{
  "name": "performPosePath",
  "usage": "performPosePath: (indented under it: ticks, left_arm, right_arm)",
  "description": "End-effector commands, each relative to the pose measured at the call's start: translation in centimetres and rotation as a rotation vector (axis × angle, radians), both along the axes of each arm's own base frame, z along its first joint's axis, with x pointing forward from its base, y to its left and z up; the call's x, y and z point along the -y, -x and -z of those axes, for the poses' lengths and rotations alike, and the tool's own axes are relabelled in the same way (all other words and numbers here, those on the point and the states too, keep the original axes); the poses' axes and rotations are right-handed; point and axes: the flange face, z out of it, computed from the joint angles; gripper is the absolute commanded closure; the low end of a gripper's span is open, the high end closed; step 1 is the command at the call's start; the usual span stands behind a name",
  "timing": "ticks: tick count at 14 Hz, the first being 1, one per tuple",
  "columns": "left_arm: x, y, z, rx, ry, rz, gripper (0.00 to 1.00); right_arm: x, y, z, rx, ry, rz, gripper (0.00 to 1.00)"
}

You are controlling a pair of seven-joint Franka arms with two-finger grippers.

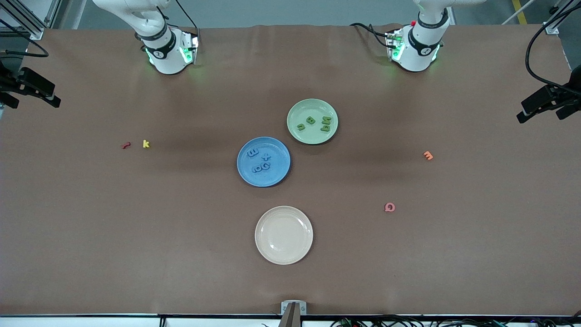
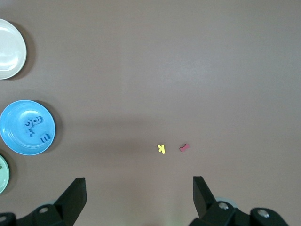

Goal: Sort letters by color into matching plates

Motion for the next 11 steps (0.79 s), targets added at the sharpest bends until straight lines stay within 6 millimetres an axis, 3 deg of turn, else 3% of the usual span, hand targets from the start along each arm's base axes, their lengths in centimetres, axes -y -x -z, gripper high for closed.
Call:
performPosePath:
  ticks: [1,11]
  left_arm:
    - [1.46,0.95,-1.4,0.017,-0.021,0.054,0.01]
    - [2.0,1.2,-1.88,-0.004,-0.012,0.069,0.0]
  right_arm:
    - [0.34,0.38,-0.51,-0.002,0.025,0.001,0.0]
    - [0.35,0.56,-0.29,-0.02,0.012,0.007,0.0]
